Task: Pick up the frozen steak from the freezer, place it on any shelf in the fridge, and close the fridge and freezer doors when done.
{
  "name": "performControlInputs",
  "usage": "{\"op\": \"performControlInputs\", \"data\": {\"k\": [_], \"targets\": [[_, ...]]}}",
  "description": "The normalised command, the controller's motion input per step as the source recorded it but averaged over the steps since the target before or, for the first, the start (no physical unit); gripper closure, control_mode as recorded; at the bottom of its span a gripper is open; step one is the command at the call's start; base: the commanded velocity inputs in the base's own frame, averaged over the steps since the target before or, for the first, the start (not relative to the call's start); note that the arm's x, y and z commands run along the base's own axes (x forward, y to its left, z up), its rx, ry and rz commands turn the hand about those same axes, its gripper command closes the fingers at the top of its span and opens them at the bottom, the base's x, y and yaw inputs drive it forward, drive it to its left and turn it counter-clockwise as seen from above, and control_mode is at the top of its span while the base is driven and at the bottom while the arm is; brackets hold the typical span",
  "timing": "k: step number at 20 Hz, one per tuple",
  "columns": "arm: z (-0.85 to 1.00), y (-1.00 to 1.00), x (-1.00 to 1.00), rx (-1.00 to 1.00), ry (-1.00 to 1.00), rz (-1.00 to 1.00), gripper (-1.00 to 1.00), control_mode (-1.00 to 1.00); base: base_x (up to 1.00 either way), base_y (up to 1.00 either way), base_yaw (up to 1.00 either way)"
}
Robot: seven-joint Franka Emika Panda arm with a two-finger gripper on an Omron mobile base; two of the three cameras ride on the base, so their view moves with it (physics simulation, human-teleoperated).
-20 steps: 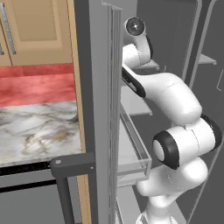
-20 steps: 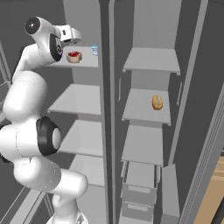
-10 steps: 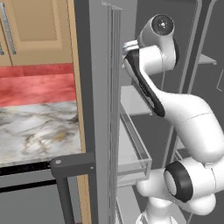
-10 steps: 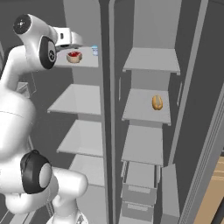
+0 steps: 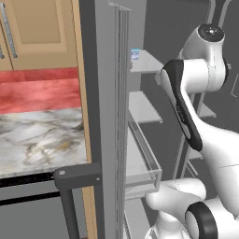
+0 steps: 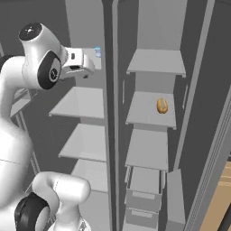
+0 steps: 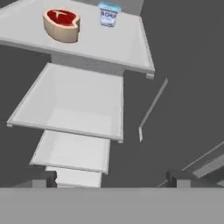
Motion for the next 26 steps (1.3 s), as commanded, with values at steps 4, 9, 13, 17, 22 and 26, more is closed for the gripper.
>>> {"op": "performControlInputs", "data": {"k": [4,9,13,17,22,26], "targets": [[-0.52,-0.13,-0.9,-0.1,0.41,0.0,-1.0,-1.0,0.0,0.0,0.0],[0.0,-0.11,-0.09,0.0,0.04,-0.03,-1.0,-1.0,0.0,0.0,0.0],[0.0,0.0,0.0,0.0,0.0,0.0,-1.0,-1.0,0.0,0.0,0.0],[-0.22,-0.08,-0.22,0.0,-0.16,0.0,-1.0,-1.0,0.0,0.0,0.0],[-0.05,-0.04,-0.04,0.0,-0.04,0.0,-1.0,-1.0,0.0,0.0,0.0],[0.0,-0.11,-0.18,0.03,0.0,0.0,-1.0,-1.0,0.0,0.0,0.0]]}}
